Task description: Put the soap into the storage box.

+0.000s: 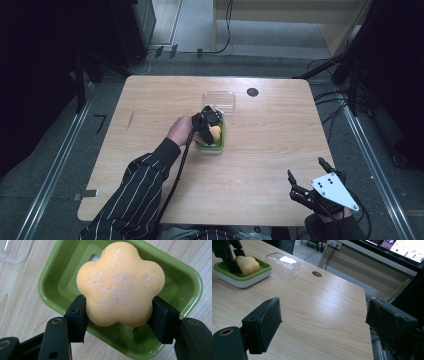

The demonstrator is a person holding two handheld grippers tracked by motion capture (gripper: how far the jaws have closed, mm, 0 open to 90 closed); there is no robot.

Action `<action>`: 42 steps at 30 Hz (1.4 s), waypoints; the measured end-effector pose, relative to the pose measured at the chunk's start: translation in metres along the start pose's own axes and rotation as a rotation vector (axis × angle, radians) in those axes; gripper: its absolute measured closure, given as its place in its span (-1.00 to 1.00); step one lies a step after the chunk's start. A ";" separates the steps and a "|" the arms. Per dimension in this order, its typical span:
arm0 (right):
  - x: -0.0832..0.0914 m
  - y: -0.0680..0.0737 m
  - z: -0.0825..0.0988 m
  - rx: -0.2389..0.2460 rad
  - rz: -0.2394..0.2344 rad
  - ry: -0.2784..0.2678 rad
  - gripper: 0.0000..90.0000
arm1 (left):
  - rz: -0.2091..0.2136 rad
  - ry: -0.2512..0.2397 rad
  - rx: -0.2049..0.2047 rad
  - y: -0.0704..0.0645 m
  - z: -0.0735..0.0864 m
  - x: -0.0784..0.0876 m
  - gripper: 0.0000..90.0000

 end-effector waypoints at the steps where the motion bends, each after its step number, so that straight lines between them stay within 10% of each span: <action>1: 0.000 0.000 0.000 -0.001 -0.001 0.000 -0.70 | -0.001 0.004 0.000 0.000 0.000 0.000 -0.12; 29: 0.000 0.000 0.000 0.001 0.001 -0.001 -0.70 | 0.000 0.027 0.026 -0.002 -0.002 -0.008 -0.15; 42: 0.000 0.000 0.000 -0.001 0.002 -0.003 -0.70 | -0.010 0.015 0.047 -0.001 0.000 0.003 -0.63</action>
Point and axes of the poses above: each handheld gripper's, and its own axes: x roughly backward along the jaws, z roughly out of its underside, y roughly to its left, the point moved 3 cm from there along -x, roughly forward along the jaws, and after that the axes turned 14 degrees about y, right-handed, at the moved point
